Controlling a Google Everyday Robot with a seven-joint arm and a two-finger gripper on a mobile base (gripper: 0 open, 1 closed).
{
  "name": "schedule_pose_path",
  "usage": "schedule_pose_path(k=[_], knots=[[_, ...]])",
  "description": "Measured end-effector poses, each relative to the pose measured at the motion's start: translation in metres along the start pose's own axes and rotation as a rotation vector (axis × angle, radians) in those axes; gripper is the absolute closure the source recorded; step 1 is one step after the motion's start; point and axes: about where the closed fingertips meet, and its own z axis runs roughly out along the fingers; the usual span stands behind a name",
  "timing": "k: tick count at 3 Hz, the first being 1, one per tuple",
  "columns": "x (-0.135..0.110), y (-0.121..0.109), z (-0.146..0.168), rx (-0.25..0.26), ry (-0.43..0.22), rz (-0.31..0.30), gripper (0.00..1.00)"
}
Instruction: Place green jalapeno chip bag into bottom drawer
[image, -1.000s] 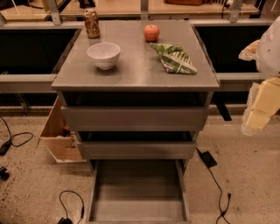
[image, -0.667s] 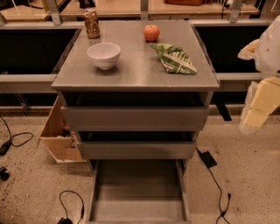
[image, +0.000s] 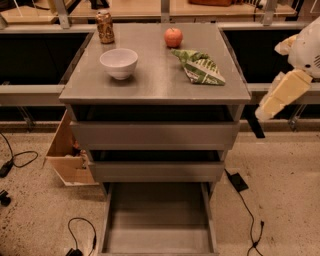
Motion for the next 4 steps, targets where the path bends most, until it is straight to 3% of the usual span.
schedule_pose_path(k=[1,2,3,4], knots=[[-0.033,-0.068,0.018,0.137,-0.192,0.137,0.00],[-0.050,-0.101,0.024,0.212,-0.276,0.207,0.00],[-0.052,-0.105,0.023,0.227,-0.286,0.209,0.00],[-0.059,-0.114,0.054,0.183,-0.328,0.233,0.00]])
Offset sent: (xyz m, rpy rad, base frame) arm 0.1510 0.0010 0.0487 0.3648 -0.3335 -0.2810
